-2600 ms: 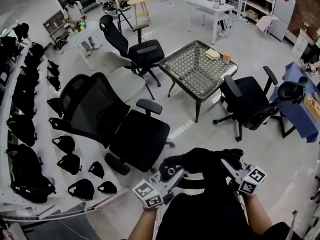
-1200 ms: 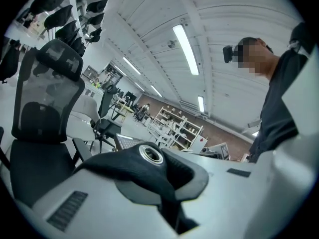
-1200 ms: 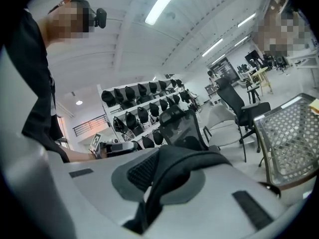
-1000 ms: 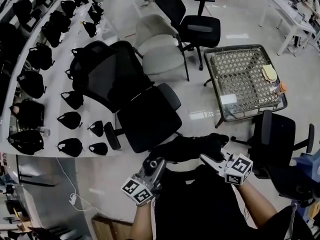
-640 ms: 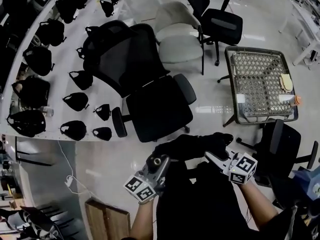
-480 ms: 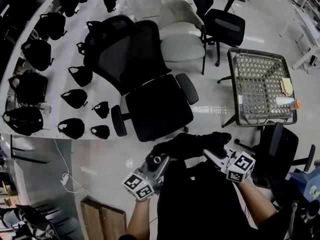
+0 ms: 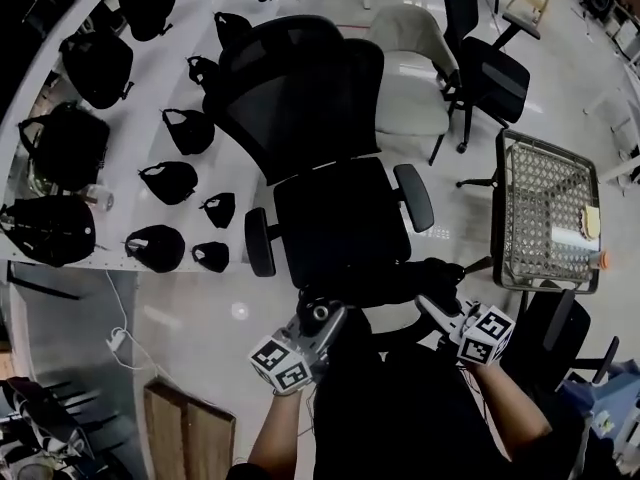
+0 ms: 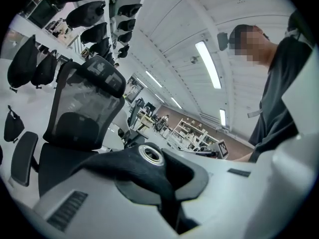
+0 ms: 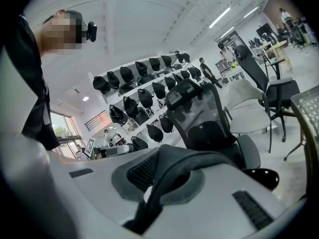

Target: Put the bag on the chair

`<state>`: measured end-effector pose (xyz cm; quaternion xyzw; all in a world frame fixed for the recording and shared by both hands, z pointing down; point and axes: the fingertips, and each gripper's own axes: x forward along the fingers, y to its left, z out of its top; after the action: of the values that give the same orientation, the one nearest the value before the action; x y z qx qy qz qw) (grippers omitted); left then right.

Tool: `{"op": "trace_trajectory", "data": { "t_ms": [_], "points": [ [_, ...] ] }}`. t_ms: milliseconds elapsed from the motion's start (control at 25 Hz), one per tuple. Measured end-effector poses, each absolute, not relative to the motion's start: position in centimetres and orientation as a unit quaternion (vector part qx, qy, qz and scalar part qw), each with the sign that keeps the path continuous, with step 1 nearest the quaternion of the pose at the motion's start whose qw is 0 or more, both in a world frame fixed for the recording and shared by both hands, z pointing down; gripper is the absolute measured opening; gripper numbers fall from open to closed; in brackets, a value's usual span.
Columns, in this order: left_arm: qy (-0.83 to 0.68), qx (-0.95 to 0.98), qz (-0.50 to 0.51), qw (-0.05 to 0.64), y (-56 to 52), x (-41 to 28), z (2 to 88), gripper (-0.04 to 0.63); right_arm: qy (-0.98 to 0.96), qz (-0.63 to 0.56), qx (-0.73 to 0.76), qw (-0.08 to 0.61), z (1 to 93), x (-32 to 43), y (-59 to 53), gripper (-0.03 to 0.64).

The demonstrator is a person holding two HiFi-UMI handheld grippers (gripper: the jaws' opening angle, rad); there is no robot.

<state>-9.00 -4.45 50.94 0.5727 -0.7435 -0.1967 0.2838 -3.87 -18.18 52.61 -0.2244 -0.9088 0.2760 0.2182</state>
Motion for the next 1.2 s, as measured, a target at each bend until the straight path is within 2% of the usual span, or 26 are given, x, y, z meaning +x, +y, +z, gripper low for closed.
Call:
{"op": "trace_trajectory", "data": {
  "t_ms": [600,1200],
  "points": [
    [-0.747,0.559,-0.21,0.292,-1.2,-26.3,53.9,0.021,-0.909,0.292,-0.196,0.225,56.6,-22.0,-15.8,0.017],
    [-0.739,0.544,-0.236,0.321,-2.7,-38.5,59.9,0.021,-0.903,0.308,-0.177,0.24,62.9,-35.0,-18.5,0.017]
  ]
}}
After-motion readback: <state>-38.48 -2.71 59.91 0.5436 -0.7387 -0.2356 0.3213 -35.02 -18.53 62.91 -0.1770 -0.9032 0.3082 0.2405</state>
